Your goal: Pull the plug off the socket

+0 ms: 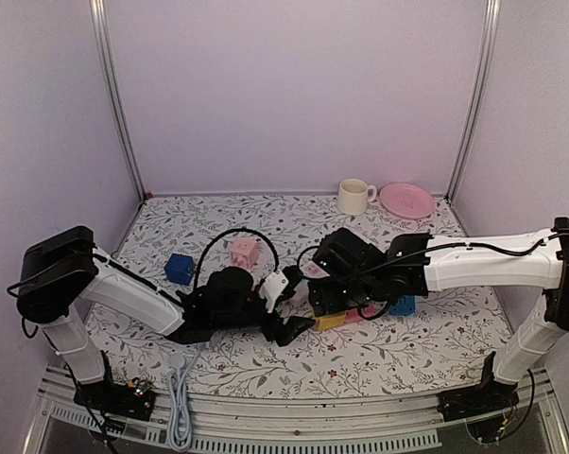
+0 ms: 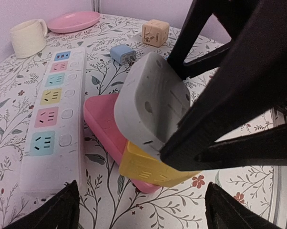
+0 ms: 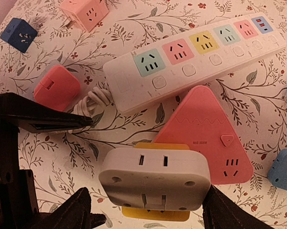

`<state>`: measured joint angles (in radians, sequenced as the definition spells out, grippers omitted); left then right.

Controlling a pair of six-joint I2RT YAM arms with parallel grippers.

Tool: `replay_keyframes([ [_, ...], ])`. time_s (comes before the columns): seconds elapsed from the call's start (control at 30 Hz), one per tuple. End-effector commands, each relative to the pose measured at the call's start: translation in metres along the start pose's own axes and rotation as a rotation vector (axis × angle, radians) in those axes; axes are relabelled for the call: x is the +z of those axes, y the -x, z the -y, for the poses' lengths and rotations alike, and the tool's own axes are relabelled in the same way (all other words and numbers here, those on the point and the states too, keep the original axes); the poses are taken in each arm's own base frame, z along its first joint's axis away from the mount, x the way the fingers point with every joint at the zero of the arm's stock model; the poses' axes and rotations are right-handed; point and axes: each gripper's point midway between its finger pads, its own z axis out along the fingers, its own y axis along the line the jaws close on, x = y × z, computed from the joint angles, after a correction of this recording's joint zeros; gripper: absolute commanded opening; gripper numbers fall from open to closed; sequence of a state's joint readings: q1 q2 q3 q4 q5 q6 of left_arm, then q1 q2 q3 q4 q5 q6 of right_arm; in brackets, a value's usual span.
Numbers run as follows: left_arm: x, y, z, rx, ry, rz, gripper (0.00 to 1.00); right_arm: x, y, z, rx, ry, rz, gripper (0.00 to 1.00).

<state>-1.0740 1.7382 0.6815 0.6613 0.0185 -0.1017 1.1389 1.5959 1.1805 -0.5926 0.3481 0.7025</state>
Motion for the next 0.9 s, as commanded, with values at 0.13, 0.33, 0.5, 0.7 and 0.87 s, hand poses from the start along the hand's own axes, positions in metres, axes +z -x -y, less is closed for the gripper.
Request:
replay_keyframes([
  [0.13,-0.001,0.008,0.006,0.011,-0.042,0.040,0.90,0.009,0.008,-0.004,-0.041,-0.064,-0.001,0.78],
  [0.33,0.002,0.010,0.008,0.024,-0.055,0.045,0.89,0.016,0.007,-0.001,-0.048,-0.113,-0.016,0.80],
  [0.5,0.003,0.009,0.008,0.029,-0.057,0.042,0.89,0.017,0.005,0.002,-0.041,-0.129,-0.021,0.84],
  [0.7,0.005,0.006,0.010,0.031,-0.065,0.036,0.88,0.017,0.008,0.002,-0.032,-0.129,-0.012,0.75],
  [0.87,0.008,0.007,0.011,0.032,-0.066,0.040,0.88,0.017,0.016,-0.004,-0.023,-0.088,-0.004,0.51],
])
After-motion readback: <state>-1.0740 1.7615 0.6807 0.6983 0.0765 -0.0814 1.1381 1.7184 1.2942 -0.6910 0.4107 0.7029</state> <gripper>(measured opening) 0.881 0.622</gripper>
